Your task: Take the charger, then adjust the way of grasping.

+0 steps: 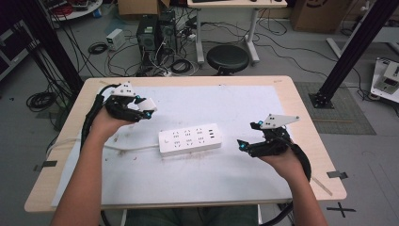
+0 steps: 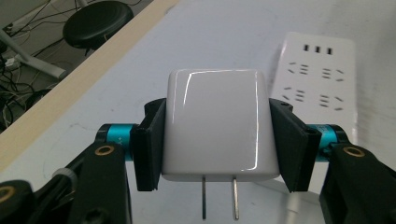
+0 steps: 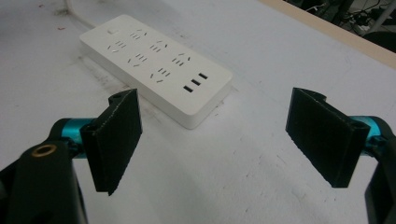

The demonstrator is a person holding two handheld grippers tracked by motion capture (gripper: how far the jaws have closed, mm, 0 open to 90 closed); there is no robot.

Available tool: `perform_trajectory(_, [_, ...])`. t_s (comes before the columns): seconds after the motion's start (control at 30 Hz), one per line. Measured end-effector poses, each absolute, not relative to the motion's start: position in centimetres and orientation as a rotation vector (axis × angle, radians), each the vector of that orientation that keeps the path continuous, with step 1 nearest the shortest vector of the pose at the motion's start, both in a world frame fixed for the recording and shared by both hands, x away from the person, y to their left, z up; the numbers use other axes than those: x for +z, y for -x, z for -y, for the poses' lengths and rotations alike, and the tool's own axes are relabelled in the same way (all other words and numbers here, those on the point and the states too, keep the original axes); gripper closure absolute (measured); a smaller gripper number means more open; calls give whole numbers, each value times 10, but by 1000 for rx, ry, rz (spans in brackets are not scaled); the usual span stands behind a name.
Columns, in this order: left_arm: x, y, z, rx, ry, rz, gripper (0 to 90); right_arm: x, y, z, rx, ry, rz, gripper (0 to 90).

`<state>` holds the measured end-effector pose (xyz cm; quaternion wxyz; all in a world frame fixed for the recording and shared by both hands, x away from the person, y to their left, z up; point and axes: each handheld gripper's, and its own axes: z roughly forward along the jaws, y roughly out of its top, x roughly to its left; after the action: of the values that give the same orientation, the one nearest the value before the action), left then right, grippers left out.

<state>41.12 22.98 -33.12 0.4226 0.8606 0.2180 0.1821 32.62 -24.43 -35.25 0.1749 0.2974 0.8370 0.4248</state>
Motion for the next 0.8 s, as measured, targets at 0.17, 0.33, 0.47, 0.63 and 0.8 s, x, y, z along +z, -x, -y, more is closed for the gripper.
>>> perform_trajectory(0.17, [-321, -377, -234, 468, -2165, -470, 424, -349, -324, 242, 1207, -823, -2384, 187])
perform_trajectory(0.33, [-315, -355, -236, 455, -2151, -425, 424, -348, -322, 237, 1205, -804, -2394, 187])
perform_trajectory(0.47, [-318, -344, -232, 439, -2150, -388, 424, -350, -320, 234, 1203, -812, -2401, 187])
perform_trajectory(0.63, [-322, -340, -226, 424, -2157, -360, 424, -352, -321, 234, 1203, -820, -2399, 187])
perform_trajectory(0.8, [-328, -340, -212, 413, -2164, -323, 424, -347, -321, 233, 1211, -825, -2402, 187])
